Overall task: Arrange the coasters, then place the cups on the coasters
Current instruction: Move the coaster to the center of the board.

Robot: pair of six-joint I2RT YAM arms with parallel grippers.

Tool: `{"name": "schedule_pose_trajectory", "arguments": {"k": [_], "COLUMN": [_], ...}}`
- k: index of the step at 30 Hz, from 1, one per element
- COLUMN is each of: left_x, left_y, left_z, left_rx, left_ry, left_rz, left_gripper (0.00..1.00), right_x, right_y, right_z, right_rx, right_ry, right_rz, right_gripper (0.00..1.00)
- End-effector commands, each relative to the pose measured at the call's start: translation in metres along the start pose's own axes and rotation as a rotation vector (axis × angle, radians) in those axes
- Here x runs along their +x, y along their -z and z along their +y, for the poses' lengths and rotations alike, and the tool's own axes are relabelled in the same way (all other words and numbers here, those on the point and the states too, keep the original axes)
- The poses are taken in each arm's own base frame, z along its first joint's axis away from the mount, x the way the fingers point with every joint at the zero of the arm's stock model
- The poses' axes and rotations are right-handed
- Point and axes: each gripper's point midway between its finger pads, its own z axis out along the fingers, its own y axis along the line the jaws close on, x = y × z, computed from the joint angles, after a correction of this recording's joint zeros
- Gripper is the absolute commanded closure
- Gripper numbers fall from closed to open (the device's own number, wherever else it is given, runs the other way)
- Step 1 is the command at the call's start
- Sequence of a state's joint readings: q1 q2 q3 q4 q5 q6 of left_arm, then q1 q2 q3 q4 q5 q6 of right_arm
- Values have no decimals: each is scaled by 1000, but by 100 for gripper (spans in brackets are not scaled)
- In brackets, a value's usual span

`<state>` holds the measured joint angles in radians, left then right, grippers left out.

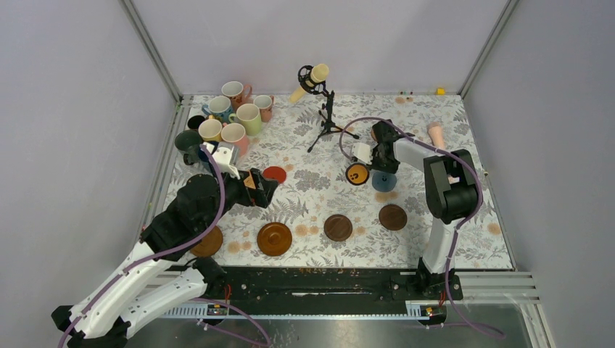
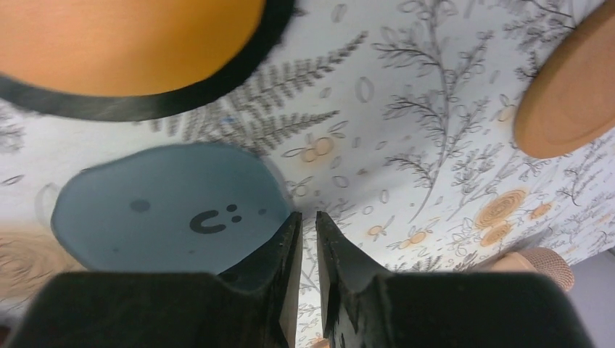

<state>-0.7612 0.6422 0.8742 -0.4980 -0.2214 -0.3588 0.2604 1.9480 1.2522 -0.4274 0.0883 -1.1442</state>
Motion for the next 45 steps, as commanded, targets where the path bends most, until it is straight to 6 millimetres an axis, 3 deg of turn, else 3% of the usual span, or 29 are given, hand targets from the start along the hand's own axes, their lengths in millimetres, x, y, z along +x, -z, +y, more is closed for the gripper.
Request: {"name": "schedule_pose_trajectory", "arguments": {"k": [1,5,10,15,18,22,24,29,32,40,45], "left_x": [-15,-16,-16,-18,-18,-19,-18,-20,-20,-21,-21], "left_y": [2,3,2,3,4,4,4,6,7,10,10], "left_z": [-4,-4,-4,-2,0,-1,-3,-1,0,1,-1], "left_rx": [18,18,13,5,-5,0,9,4,0,-2,8], "left_ry": [7,9,8,6,5,7,7,8,9,9,10], "left_rz": [-63,-67,-69,-75,-81,-81,-75,-86,-92,-102,-99], "left_gripper": [1,1,1,1,1,1,1,1,1,1,1], "right_x": [-10,-16,-26,-47,-64,-81,-92,-119,-121,-136,-132], "right_y": [17,23,46,90,105,119,121,105,87,42,20], "right_z": [21,27,-14,-46,-47,-52,-43,-37,-40,-35,-21], "right_rx": [-56,-71,71,151,153,188,135,48,57,-36,-128], "right_ry": [52,47,-122,-430,-588,-994,-1181,-1450,-1543,-1655,-1692], "right_rz": [-39,-65,-65,-130,-180,-223,-254,-374,-392,-401,-349], "right_gripper": [80,80,77,74,70,61,57,58,57,52,51]}}
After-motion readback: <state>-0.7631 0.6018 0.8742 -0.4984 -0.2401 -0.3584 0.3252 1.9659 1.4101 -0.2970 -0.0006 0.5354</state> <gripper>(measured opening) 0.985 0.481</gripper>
